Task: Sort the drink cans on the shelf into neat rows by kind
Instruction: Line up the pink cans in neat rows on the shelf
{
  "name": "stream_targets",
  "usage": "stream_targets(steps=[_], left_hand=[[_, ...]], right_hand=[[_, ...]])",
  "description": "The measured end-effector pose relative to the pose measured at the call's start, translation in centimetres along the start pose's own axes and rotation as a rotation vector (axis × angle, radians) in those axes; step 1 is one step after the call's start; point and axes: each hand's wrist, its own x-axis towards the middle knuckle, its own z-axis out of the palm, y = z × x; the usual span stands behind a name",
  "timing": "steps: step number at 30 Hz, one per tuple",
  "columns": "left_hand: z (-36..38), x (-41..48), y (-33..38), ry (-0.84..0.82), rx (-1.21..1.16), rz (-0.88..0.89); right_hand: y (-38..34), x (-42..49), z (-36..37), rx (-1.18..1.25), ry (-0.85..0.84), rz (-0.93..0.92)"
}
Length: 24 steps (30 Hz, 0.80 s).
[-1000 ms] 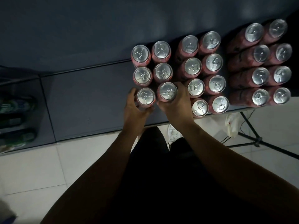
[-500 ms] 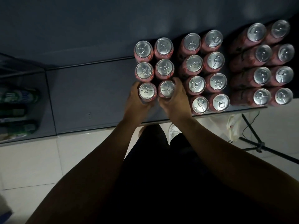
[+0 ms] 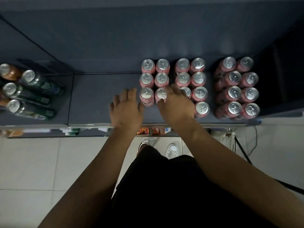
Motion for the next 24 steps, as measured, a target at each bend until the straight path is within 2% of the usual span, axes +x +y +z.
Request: stream_targets(steps=[4, 8, 12, 17, 24], left_hand=[[-2.1, -4.1, 0.0, 0.099, 0.038, -0.064], [-3.5, -7.9, -1.2, 0.118, 0.083, -0.155], [-4.9, -11.0, -4.2, 0.166, 0.072, -0.251], [-6.9, -14.7, -10.5, 0.274, 0.071, -0.397], [-9.1, -21.6, -23.0, 0.373, 0.067, -0.559]], right_hand=[[-1.8, -3.0, -1.8, -0.071, -0.018, -0.116], [-4.3, -5.8, -2.3, -0.143, 0.013, -0.218], [-7.9, -8.1, -1.8, -0.188, -0.025, -0.314], [-14.6, -10.7, 0.3, -0.201, -0.030, -0.456], [-27.0, -16.7, 6.0, -0.231, -0.084, -0.589]])
